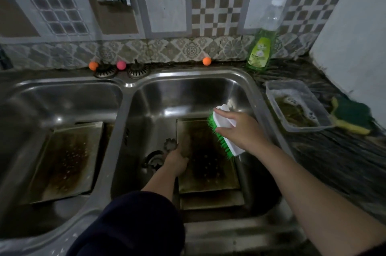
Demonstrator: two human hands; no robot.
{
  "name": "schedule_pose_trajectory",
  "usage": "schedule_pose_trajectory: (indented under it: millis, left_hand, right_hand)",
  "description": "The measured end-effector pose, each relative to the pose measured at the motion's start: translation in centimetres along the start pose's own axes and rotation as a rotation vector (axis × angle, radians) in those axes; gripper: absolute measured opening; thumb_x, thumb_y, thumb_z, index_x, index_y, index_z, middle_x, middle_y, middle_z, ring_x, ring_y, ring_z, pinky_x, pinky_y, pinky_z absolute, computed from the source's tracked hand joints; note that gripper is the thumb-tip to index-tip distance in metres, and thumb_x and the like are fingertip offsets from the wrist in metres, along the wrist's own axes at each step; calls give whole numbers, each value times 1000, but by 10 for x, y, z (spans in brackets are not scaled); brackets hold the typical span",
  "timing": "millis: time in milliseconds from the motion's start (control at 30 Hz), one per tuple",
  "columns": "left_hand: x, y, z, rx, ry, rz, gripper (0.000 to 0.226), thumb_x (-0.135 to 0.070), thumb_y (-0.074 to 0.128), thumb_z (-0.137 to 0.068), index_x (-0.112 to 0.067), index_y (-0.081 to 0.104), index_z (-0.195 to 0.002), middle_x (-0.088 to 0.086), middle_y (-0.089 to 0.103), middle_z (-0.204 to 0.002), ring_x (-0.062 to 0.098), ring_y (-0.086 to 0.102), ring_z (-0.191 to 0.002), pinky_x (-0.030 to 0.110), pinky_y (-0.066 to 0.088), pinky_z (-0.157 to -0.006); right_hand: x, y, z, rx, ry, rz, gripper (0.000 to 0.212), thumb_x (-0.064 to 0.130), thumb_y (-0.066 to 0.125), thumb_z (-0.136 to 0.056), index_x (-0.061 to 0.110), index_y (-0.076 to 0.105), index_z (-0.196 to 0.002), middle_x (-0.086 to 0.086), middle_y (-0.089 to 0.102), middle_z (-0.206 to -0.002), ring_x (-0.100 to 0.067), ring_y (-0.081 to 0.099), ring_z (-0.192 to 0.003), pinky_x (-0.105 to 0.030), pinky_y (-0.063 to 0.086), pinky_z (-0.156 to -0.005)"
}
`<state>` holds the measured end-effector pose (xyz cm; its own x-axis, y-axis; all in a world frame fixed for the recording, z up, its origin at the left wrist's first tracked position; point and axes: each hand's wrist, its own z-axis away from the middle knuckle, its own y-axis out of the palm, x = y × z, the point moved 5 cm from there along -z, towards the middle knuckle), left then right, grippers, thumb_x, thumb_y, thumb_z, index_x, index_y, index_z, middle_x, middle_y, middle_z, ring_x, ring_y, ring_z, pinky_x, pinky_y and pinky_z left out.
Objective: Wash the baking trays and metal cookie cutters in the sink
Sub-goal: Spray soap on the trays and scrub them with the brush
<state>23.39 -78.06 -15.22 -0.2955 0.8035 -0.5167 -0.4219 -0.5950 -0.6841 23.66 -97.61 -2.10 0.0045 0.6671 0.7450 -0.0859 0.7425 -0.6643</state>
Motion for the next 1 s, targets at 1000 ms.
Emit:
schedule_pose_trajectory:
  millis: [1000]
  left_hand:
    - [-53, -41, 74, -477, 402, 824, 54, -13, 41, -101, -34, 27, -148, -12, 42, -144, 7, 36, -134, 36, 30, -114]
  right_hand:
    - [-53, -158, -38, -138, 240, 425, 53, 33, 64, -89, 32, 48, -140, -5, 37, -152, -30, 43, -131, -36, 40, -98]
